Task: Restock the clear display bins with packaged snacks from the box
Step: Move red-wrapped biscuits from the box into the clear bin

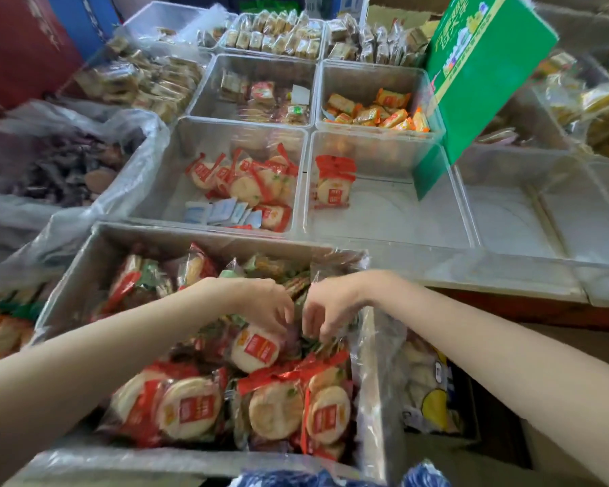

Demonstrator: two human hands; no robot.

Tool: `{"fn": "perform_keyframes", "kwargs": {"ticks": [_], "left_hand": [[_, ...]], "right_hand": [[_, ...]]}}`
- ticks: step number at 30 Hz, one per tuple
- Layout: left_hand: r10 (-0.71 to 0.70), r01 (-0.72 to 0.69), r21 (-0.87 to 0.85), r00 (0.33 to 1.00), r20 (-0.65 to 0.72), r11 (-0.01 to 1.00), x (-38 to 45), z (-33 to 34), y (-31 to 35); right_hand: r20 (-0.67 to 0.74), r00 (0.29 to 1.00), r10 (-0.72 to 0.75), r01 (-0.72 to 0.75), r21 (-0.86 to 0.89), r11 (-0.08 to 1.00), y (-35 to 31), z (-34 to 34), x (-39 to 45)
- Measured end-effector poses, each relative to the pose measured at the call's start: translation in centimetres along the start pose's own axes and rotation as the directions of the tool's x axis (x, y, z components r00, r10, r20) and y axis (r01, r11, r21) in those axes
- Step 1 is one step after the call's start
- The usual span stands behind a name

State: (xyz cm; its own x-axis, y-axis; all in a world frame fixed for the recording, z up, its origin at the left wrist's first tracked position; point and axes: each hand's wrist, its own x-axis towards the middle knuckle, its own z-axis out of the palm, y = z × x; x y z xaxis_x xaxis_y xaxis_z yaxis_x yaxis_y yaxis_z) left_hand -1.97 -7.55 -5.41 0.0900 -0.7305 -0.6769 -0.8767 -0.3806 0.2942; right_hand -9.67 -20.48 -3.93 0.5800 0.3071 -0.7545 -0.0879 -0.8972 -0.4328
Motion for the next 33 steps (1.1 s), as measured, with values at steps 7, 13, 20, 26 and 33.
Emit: {"fn": "perform_keyframes", "kwargs": {"ticks": [7, 13, 20, 26, 33], "left_hand": [[-0.101, 0.11, -0.017, 0.956, 0.277, 0.994, -0.3, 4.6, 2.3], [-0.071, 0.044, 0.117, 0.97, 0.232, 0.992, -0.1, 5.9, 3.8], [-0.022, 0.103, -0.276, 0.959, 0.283, 0.955, -2.1, -1.0, 2.2], [-0.071, -0.02, -0.757, 0.994, -0.088, 0.654, -2.5, -3.6, 0.1], [-0.211, -0.064, -0.881, 0.96, -0.182, 0.468, -1.4, -3.9, -0.2]], "right_hand": [[0.133, 0.976, 0.174, -0.113, -0.373, 0.921, -2.0, 6.6, 0.5], [-0.059, 0.995, 0.081, -0.1, -0.537, 0.838, -1.9, 9.9, 1.5], [-0.334, 0.939, 0.076, -0.118, -0.106, 0.987, -1.3, 1.4, -2.9], [-0.581, 0.776, 0.246, 0.103, 0.502, 0.859, 2.0, -1.3, -5.3], [-0.622, 0.685, 0.379, 0.215, 0.67, 0.711, 3.1, -0.7, -4.6]]}}
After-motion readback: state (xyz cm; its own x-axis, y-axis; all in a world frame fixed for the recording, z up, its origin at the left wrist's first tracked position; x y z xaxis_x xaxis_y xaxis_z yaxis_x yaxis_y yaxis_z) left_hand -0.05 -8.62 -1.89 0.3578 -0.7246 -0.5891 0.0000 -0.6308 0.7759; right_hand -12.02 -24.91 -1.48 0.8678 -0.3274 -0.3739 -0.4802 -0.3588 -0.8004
